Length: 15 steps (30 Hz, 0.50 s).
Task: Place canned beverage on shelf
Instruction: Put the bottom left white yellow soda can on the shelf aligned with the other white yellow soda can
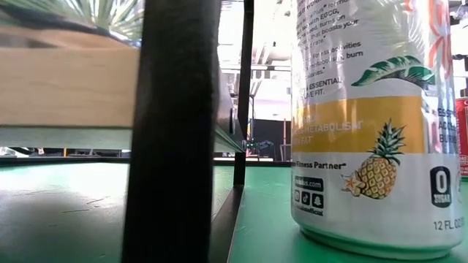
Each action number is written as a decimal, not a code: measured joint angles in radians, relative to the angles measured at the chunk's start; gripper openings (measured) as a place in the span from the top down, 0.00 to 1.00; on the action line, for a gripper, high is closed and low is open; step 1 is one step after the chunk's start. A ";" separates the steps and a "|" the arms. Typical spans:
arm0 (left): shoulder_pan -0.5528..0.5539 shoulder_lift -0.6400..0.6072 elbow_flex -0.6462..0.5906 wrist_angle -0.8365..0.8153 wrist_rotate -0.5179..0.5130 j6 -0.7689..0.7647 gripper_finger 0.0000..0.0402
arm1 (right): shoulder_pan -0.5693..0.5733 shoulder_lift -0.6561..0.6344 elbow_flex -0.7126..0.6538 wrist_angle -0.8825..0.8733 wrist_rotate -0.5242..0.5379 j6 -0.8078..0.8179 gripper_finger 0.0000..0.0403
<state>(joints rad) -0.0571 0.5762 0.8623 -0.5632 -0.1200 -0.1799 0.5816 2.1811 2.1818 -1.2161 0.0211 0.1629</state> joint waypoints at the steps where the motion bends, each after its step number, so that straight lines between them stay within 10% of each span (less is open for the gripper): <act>1: 0.000 0.000 0.000 0.000 0.000 0.000 0.19 | 0.000 0.000 0.000 0.000 0.000 0.010 0.25; 15: 0.000 0.000 0.000 0.000 0.000 0.005 0.19 | 0.000 -0.005 0.001 -0.047 0.081 0.387 0.30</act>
<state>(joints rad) -0.0570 0.5761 0.8623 -0.5636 -0.1200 -0.1744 0.5816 2.1765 2.1826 -1.2626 0.1021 0.5504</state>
